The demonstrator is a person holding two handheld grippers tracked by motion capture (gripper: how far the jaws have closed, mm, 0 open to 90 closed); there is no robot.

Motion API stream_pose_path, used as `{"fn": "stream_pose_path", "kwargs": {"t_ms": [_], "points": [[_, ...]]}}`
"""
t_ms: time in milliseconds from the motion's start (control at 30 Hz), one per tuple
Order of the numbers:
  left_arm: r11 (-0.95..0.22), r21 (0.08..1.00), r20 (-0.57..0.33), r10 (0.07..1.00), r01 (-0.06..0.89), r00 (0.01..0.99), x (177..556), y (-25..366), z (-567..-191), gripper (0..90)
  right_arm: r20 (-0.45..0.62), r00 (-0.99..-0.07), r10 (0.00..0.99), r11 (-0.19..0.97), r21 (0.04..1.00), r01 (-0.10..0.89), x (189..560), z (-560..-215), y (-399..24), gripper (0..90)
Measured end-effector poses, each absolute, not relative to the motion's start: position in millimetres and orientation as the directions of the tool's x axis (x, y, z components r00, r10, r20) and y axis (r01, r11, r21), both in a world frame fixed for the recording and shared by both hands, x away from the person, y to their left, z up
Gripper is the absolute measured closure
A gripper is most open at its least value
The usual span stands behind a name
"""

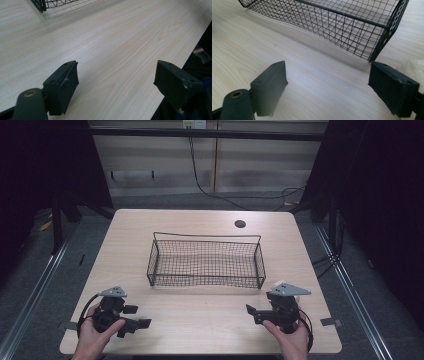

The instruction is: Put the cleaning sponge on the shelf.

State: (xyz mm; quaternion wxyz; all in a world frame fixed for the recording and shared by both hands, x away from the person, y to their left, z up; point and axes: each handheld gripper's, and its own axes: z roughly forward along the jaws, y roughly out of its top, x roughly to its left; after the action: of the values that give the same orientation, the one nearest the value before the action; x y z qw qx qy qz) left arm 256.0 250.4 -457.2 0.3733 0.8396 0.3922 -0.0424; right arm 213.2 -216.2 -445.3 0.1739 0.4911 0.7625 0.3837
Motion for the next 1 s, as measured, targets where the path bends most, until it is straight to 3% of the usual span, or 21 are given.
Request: {"fn": "stream_pose_path", "kwargs": {"t_ms": [267,367,500,733,1000], "points": [[-0.413,0.596,-0.364,0.626,0.689,0.690,255.4,250.4,-457.0,18.9,0.133,-0.479,0.868,0.208,0.778,0.592,210.8,-444.3,-216.2,15.9],[-0.411,0.597,-0.363,0.627,0.688,0.689,255.7,250.8,-456.8,18.9,0.173,-0.499,0.849,0.194,0.776,0.600,211.7,-441.8,-219.0,29.9],[-0.410,0.596,-0.363,0.629,0.690,0.688,255.6,250.5,-457.2,18.9,0.200,-0.489,0.849,0.166,0.778,0.606,214.1,-439.4,-221.7,26.7],[-0.416,0.593,-0.363,0.626,0.689,0.690,255.7,250.8,-456.9,18.9,0.288,-0.471,0.834,0.109,0.750,0.653,214.4,-431.5,-231.7,34.5],[-0.406,0.598,-0.364,0.631,0.691,0.685,255.5,250.8,-457.0,18.9,0.299,-0.474,0.828,0.121,0.731,0.671,220.5,-427.8,-243.4,29.3]]}}
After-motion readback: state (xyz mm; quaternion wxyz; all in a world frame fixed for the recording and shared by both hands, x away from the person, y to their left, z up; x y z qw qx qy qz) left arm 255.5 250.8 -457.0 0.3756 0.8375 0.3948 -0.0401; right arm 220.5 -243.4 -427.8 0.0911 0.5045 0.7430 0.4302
